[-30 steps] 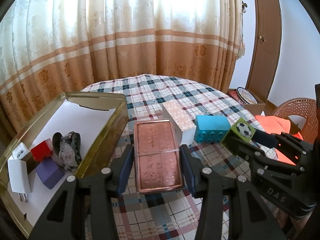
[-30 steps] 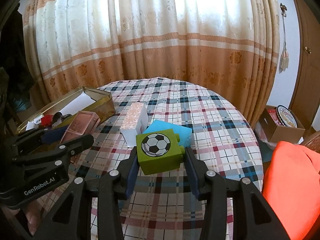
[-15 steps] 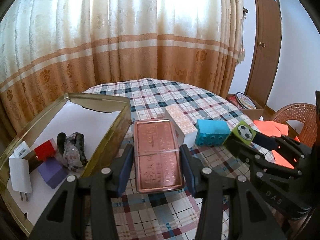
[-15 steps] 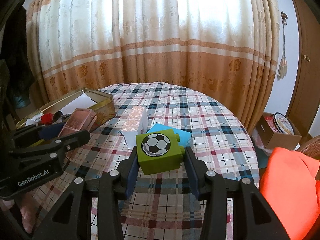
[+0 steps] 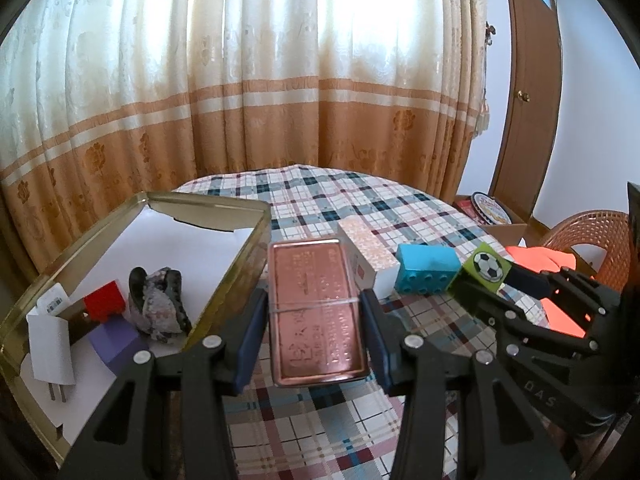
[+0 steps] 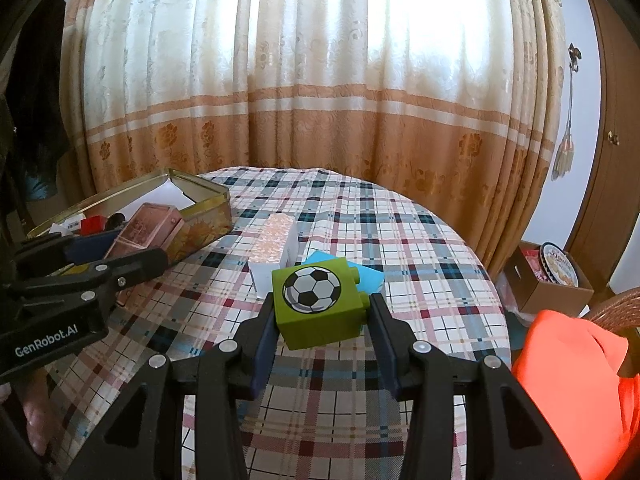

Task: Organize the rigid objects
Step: 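Lift the green brick and copper case and carry them over the gold tray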

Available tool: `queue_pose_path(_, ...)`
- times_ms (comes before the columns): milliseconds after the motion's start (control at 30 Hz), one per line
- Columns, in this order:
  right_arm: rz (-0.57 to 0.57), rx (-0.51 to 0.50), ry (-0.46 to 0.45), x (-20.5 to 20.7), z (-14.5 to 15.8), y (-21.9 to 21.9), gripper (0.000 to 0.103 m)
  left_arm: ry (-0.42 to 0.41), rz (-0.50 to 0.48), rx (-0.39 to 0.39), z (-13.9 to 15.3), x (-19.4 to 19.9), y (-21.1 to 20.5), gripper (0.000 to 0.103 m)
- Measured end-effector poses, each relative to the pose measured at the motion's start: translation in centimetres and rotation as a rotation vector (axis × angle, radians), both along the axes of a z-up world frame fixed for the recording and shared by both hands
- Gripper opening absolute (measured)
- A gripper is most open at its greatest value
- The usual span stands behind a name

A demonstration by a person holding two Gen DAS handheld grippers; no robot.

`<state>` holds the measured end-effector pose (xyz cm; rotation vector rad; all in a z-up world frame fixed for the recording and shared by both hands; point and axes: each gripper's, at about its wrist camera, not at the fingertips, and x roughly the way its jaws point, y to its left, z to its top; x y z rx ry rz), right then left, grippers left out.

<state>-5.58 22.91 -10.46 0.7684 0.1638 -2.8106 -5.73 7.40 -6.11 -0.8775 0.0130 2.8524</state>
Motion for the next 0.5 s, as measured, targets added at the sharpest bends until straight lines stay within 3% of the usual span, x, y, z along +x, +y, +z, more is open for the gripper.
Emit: queue_pose_path(500,0.06,-0.024,0.0,-0.9,1.9,-1.4,0.046,0.039,0.038,0.021,2.8,1.5,-2.9,0.046)
